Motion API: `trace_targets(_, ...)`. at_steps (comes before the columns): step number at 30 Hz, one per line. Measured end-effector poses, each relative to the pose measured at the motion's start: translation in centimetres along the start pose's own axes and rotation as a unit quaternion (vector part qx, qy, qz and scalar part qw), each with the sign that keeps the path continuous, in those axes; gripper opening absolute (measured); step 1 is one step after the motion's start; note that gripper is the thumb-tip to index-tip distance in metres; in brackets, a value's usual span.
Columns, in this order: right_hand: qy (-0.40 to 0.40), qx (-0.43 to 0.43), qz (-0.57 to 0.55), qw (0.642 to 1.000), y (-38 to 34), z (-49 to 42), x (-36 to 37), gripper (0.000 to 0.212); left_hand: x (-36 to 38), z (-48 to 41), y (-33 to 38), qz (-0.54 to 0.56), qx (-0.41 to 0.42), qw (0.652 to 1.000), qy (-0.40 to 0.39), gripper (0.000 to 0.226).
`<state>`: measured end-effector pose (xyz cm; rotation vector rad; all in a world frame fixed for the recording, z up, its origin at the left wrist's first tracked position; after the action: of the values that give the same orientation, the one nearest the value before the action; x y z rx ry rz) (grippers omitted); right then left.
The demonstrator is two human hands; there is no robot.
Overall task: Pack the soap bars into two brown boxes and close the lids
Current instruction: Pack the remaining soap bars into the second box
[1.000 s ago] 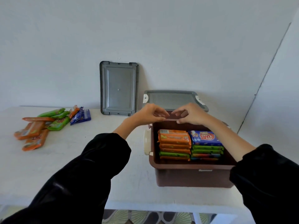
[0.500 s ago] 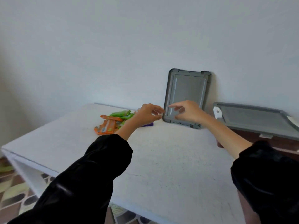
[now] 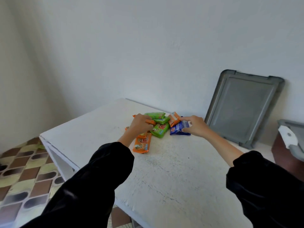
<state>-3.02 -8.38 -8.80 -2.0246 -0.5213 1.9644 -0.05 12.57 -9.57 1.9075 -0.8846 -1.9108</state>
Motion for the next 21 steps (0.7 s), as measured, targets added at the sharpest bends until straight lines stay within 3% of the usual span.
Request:
trace_targets(2, -0.008, 0.001, 0.009, 1.0, 0.6, -1.5, 1.3, 0.064, 0.7, -0.6, -1.2, -0.014, -0.015, 1.0, -0.004, 0.036)
trace_targets(6, 0.0, 0.024, 0.012, 1.0, 1.5, -4.3, 3.1, 0.078, 1.8, -1.9, -3.4, -0.022, -0.095, 0.995, -0.005, 0.061)
trace_targets(11, 0.009, 0.001, 0.021, 1.0, 1.2, -7.5, 4.4, 0.062, 2.7, -4.2, -3.8, -0.022, -0.093, 0.995, -0.001, 0.071)
trace_targets(18, 0.006, 0.012, 0.047, 0.999, 1.7, -9.9, 6.2, 0.057, 5.0, -7.1, -4.4, -0.071, -0.103, 0.992, -0.015, 0.077)
trace_targets(21, 0.022, 0.014, 0.055, 0.998, 2.0, -10.2, 6.1, 0.052, 5.7, -7.9, -4.8, -0.074, -0.118, 0.99, -0.001, 0.091)
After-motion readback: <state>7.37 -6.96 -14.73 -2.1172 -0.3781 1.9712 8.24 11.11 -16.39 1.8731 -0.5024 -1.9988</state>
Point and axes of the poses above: each hand's wrist, its own z-axis away from the middle knuckle, its own x-axis out of the palm, y = z × x, the point moved 5 cm from there along -z, towards the middle knuckle, and after that the axes turned 1 degree about -y, right-handed, at the moved point
